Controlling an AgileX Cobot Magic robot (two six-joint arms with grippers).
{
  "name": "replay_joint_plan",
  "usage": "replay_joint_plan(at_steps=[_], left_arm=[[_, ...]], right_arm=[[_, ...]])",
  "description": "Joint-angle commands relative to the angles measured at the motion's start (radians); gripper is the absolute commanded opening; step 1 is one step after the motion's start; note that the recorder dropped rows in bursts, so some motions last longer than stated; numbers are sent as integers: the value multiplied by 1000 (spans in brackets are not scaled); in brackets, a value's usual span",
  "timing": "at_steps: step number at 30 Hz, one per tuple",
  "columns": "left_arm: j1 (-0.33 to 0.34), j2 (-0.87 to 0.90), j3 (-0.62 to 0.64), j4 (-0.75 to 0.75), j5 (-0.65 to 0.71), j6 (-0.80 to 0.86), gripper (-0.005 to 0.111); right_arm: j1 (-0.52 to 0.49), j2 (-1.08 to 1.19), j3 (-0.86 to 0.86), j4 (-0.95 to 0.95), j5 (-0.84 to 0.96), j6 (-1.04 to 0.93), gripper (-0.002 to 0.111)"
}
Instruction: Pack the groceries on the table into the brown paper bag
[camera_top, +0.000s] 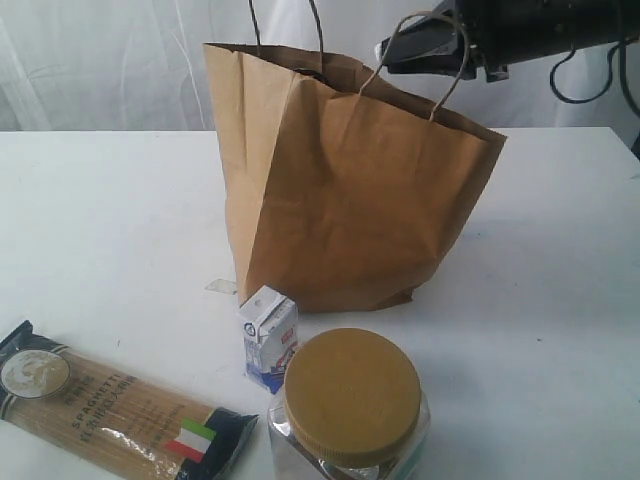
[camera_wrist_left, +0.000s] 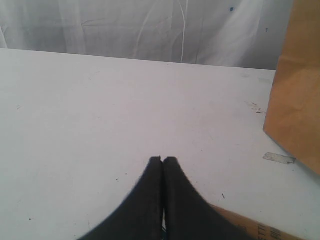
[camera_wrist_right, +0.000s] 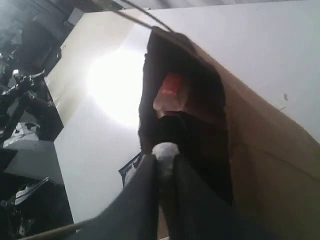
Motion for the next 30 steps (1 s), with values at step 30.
replay_joint_plan(at_steps=[30], left_arm=[[0, -5, 5, -4, -8, -2, 0]], right_arm=[[-118, -571, 202, -555, -246, 287, 0]])
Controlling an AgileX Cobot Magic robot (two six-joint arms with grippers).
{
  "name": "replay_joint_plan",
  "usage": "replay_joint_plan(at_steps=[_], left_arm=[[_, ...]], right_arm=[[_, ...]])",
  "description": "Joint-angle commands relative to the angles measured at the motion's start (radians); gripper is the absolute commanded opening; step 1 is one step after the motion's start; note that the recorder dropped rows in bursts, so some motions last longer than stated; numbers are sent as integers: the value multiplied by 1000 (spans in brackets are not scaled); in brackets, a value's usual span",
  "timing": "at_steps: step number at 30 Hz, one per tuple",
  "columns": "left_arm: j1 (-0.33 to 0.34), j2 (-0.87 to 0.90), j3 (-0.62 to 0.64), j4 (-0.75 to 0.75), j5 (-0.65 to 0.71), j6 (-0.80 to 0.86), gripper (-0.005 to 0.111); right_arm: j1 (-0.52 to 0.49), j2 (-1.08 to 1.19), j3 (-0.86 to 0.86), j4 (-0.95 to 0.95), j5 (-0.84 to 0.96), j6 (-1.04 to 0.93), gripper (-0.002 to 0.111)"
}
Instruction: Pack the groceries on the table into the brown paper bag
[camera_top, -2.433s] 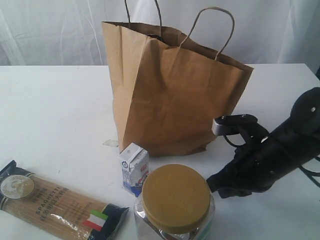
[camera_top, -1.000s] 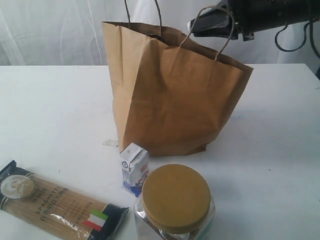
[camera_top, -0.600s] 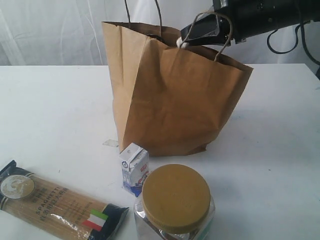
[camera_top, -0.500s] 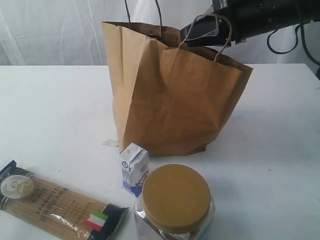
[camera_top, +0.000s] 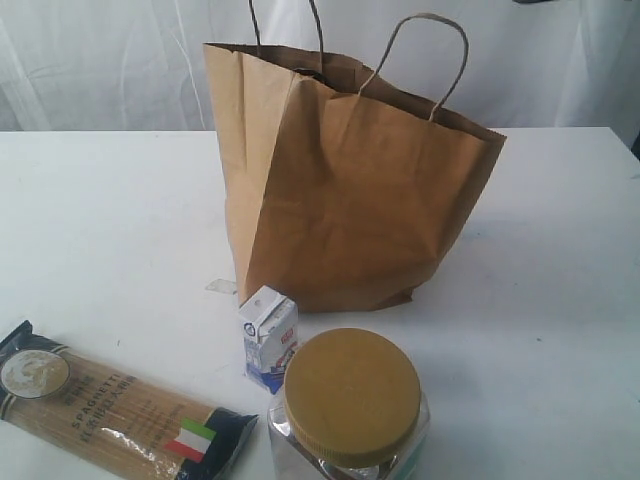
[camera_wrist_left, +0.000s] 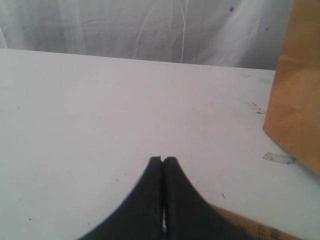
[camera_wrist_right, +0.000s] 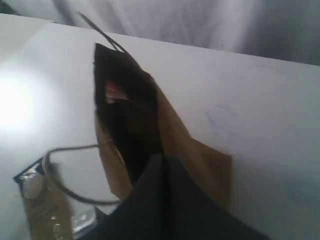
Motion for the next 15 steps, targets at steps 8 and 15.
replay_joint_plan(at_steps=[8, 15], left_arm=[[0, -5, 5, -4, -8, -2, 0], [0, -5, 5, -4, -8, -2, 0]], right_arm=[[80, -633, 545, -263, -325, 127, 0], [226, -774, 779, -196, -335, -54, 0]])
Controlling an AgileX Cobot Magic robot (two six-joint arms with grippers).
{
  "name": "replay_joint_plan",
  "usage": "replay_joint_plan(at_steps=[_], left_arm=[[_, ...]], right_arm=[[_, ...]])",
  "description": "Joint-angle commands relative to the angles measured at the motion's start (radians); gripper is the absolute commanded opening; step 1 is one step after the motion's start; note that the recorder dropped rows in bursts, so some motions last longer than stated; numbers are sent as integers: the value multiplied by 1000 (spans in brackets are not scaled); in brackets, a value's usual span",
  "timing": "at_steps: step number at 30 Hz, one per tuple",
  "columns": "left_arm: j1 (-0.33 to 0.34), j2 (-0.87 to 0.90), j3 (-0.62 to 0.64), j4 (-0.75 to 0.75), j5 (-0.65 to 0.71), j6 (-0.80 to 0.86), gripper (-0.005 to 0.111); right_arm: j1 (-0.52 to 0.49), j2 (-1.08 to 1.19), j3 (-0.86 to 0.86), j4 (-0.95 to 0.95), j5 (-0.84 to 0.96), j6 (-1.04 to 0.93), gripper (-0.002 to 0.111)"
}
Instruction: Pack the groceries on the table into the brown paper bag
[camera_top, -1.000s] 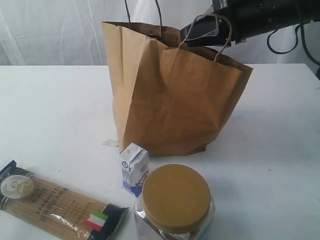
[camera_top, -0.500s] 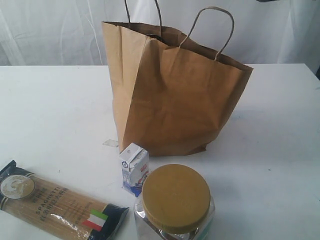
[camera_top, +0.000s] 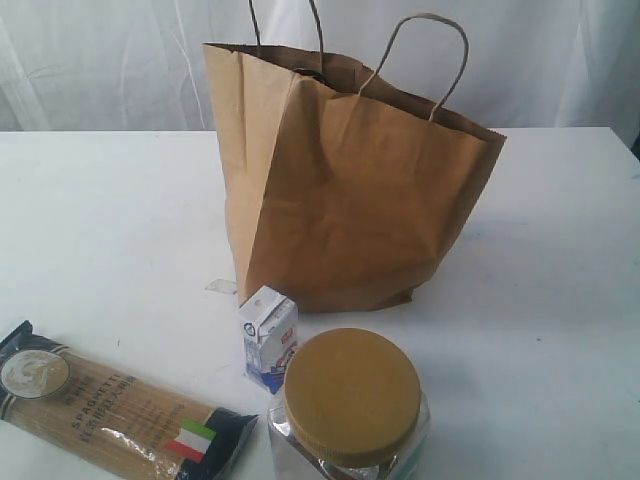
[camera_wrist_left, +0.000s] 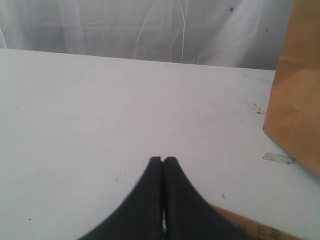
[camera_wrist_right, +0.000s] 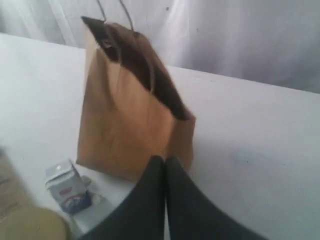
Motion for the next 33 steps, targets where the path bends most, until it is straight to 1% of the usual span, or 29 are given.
replay_joint_plan(at_steps=[1, 3, 6, 10, 13, 15, 17, 19, 21, 22, 24, 26, 29, 33], left_arm=[[0, -5, 5, -4, -8, -2, 0], [0, -5, 5, -4, -8, -2, 0], [0, -5, 5, -4, -8, -2, 0], [0, -5, 5, -4, -8, -2, 0], [0, -5, 5, -4, -8, -2, 0], [0, -5, 5, -4, -8, -2, 0], [0, -5, 5, -4, -8, -2, 0], [0, -5, 5, -4, -8, -2, 0], [0, -5, 5, -4, -8, -2, 0], [0, -5, 5, -4, -8, -2, 0], [0, -5, 5, -4, -8, -2, 0], [0, -5, 5, -4, -8, -2, 0], [0, -5, 5, -4, -8, -2, 0], [0, -5, 5, -4, -8, -2, 0]], right_arm=[[125, -4, 136, 74, -1, -181, 0], [199, 38, 185, 79, 4, -235, 0], [288, 153, 238, 63, -33, -238, 0], [378, 325, 226, 63, -40, -236, 0], [428, 423, 207, 44, -38, -236, 0], [445, 476, 207, -7, -41, -236, 0], [451, 524, 207, -103, -26, -166, 3], [451, 549, 207, -194, -14, -62, 9], [451, 559, 207, -253, -6, 0, 17], [451, 562, 211, -272, 2, 21, 22], [451, 572, 225, -262, 2, 22, 30], [452, 588, 251, -214, 0, 9, 35], [480, 628, 296, -206, -46, -17, 36], [531, 651, 300, -206, -110, -47, 36]])
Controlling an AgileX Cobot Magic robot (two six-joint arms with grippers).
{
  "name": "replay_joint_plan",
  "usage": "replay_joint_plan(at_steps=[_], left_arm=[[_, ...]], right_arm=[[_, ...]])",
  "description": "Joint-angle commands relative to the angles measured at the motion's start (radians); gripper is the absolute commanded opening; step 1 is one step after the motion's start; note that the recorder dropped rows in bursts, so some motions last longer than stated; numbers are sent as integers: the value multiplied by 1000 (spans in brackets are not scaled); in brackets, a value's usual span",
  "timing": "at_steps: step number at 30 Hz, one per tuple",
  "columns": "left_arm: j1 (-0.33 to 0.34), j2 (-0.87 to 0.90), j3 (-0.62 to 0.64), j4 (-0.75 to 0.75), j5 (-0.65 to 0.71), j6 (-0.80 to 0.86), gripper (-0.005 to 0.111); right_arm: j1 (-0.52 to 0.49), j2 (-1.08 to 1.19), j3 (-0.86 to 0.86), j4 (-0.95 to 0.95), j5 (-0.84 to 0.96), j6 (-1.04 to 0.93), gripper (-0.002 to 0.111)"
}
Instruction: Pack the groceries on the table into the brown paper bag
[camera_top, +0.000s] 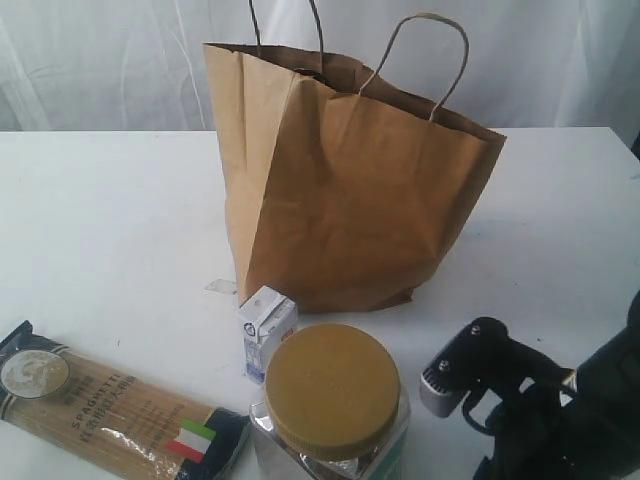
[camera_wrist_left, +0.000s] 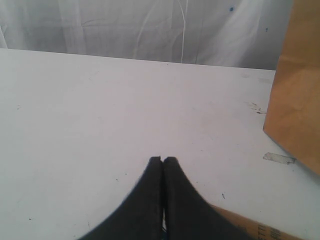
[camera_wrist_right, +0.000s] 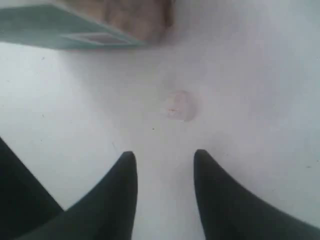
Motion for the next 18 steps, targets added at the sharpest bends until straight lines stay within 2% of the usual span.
replay_joint_plan(at_steps=[1, 6, 18], left_arm=[[0, -5, 5, -4, -8, -2, 0], [0, -5, 5, -4, -8, -2, 0], [0, -5, 5, -4, -8, -2, 0]], right_arm=[[54, 16, 7, 11, -95, -57, 36], [64, 34, 15, 2, -220, -65, 36], [65, 185, -14, 62, -199, -63, 36]])
